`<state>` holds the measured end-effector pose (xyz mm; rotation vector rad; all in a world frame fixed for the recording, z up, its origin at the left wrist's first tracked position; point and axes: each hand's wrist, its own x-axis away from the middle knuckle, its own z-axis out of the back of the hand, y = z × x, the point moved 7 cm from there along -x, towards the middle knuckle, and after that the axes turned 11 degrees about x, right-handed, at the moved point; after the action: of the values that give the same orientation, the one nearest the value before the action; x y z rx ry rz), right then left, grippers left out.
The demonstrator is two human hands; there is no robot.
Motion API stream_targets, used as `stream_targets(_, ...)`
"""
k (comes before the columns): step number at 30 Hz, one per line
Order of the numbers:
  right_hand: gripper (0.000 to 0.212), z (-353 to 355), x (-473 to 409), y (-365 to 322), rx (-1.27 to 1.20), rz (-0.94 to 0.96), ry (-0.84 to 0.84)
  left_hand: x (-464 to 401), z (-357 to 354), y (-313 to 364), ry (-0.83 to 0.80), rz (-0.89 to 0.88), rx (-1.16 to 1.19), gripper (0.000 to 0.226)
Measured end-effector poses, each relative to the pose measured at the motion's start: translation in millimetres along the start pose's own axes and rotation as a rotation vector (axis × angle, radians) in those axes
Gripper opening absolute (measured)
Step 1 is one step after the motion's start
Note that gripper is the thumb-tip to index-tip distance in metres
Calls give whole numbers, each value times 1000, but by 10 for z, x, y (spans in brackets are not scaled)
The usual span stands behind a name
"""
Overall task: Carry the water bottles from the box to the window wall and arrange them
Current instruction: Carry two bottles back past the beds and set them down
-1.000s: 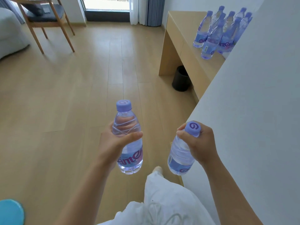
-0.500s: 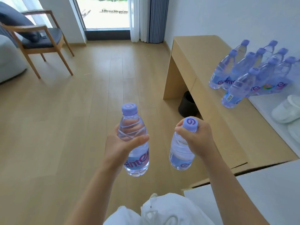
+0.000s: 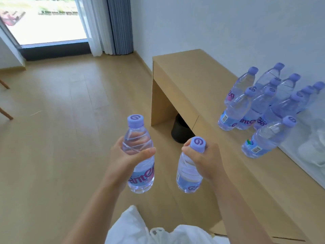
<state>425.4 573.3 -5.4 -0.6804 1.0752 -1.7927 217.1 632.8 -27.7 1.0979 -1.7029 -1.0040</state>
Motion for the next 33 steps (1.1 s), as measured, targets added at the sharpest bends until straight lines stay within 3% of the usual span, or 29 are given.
stream_targets(10, 32, 89, -922, -65, 30, -179, 327, -1624, -428, 333, -267, 101, -101, 63)
stream_targets(14, 20, 295, -1406, 40, 56, -202, 439, -2114, -781, 272, -354, 133, -154, 60)
stream_targets(23, 26, 927, -2447, 297, 32, -255, 791, -3124, -1814, 199, -508, 163, -256, 62)
stream_targets(33, 26, 1202, -2622, 628, 103, -428, 978, -3800, -2893, -131, -741, 199, -374, 70)
